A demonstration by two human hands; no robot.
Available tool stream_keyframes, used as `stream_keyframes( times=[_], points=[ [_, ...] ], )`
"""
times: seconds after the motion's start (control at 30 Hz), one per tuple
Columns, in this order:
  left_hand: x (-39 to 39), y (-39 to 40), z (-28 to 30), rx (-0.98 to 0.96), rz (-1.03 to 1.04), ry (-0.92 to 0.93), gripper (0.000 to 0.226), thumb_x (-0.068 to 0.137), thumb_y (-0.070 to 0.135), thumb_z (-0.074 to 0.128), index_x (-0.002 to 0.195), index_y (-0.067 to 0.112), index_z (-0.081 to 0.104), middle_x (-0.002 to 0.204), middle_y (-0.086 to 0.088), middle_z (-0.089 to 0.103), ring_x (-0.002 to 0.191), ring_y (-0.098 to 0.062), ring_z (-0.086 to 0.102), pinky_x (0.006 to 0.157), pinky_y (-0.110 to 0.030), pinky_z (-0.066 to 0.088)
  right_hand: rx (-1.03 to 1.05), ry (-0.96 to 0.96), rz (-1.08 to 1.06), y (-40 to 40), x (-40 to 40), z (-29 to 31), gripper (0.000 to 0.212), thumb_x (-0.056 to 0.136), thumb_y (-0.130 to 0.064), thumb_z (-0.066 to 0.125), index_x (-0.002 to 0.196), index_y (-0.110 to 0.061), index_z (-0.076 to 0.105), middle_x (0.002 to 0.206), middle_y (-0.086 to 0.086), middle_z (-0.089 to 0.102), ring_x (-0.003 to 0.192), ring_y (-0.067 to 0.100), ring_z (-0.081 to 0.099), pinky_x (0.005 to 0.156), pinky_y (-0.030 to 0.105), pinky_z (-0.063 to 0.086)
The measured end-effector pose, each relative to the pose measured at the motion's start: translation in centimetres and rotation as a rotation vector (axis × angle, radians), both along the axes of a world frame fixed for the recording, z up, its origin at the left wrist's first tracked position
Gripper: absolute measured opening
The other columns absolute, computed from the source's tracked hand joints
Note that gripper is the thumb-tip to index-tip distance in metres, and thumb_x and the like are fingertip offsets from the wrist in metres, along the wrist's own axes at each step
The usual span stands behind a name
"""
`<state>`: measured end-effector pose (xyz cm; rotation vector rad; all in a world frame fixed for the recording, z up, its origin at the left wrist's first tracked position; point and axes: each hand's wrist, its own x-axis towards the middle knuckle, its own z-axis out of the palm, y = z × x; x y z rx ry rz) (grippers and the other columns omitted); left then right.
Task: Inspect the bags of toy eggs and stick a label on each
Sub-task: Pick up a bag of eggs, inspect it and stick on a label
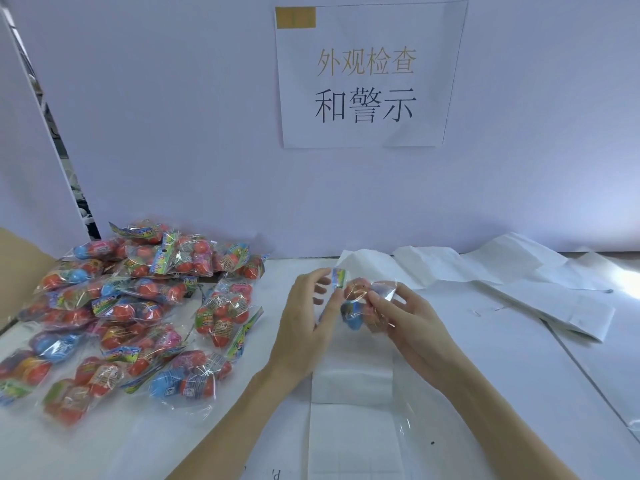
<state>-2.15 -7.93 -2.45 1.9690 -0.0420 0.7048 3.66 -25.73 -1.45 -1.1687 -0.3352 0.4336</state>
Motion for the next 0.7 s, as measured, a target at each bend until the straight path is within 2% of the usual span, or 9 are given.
stream_keyframes(
  times=[0.1,0.17,0.23,0.3,0.43,0.57,0.63,0.7],
  points=[
    [0.6,0.6,0.0,-0.191,0.005,0.104,0.025,0.097,0.042,0.062,0.12,0.032,0.063,0.092,0.016,0.069,0.087,-0.007,0.066,0.075,-0.016,0.05,-0.034,-0.063,0.01,-0.2,0.0,0.1,0.027,0.098,-0.012,0.068,0.124,-0.004,0.066,0.103,0.008,0.075,0.085,0.02,0.067,0.074,0.025,0.052],
    [0.8,1.2,-0.2,-0.3,-0.013,0.132,0.005,0.102,0.026,0.066,0.105,0.027,0.069,0.079,0.01,0.07,0.073,-0.009,0.065,0.069,-0.021,0.051,-0.068,-0.07,-0.006,-0.1,0.0,-0.1,0.025,0.098,-0.01,0.068,0.124,-0.01,0.068,0.109,0.01,0.075,0.089,0.022,0.068,0.079,0.03,0.053],
    [0.9,1.8,-0.2,-0.361,-0.011,0.159,0.011,0.102,0.017,0.066,0.094,0.021,0.073,0.071,0.003,0.069,0.066,-0.01,0.064,0.061,-0.023,0.051,-0.084,-0.062,-0.014,0.0,0.0,-0.2,0.024,0.098,-0.009,0.068,0.122,-0.014,0.07,0.113,0.013,0.075,0.092,0.025,0.069,0.085,0.036,0.053],
    [0.9,2.0,0.0,-0.381,-0.027,0.193,0.017,0.102,0.02,0.066,0.087,0.02,0.074,0.07,0.0,0.068,0.064,-0.011,0.062,0.058,-0.023,0.05,-0.092,-0.053,-0.011,0.0,0.0,-0.3,0.025,0.098,-0.009,0.068,0.122,-0.016,0.07,0.117,0.015,0.075,0.099,0.03,0.069,0.088,0.042,0.049],
    [0.8,2.0,0.1,-0.324,-0.076,0.252,0.025,0.103,0.027,0.065,0.081,0.019,0.075,0.073,-0.002,0.069,0.066,-0.012,0.06,0.059,-0.025,0.048,-0.075,-0.027,0.003,0.0,0.1,-0.3,0.027,0.098,-0.008,0.067,0.124,-0.015,0.07,0.119,0.013,0.075,0.102,0.029,0.074,0.08,0.031,0.059],
    [0.7,1.8,0.6,-0.395,-0.101,0.246,0.04,0.094,0.052,0.061,0.068,0.022,0.069,0.072,0.001,0.067,0.067,-0.014,0.059,0.057,-0.025,0.048,-0.088,-0.029,-0.004,0.1,0.1,-0.4,0.027,0.099,-0.008,0.067,0.125,-0.015,0.069,0.119,0.012,0.076,0.102,0.027,0.073,0.084,0.031,0.059],
    [0.7,1.9,0.5,-0.347,-0.112,0.218,0.029,0.095,0.047,0.068,0.077,0.025,0.074,0.078,0.005,0.069,0.073,-0.011,0.061,0.058,-0.024,0.05,-0.091,-0.037,-0.002,0.1,-0.1,-0.3,0.027,0.098,-0.016,0.069,0.125,-0.015,0.069,0.118,0.013,0.076,0.1,0.027,0.073,0.085,0.031,0.059],
    [0.8,2.0,0.2,-0.301,-0.125,0.205,0.014,0.099,0.029,0.072,0.087,0.023,0.078,0.085,0.006,0.073,0.08,-0.009,0.062,0.059,-0.023,0.051,-0.099,-0.039,-0.013,0.2,-0.3,-0.1,0.03,0.098,-0.032,0.066,0.123,-0.015,0.071,0.116,0.014,0.076,0.098,0.027,0.073,0.087,0.035,0.06]
  ],
)
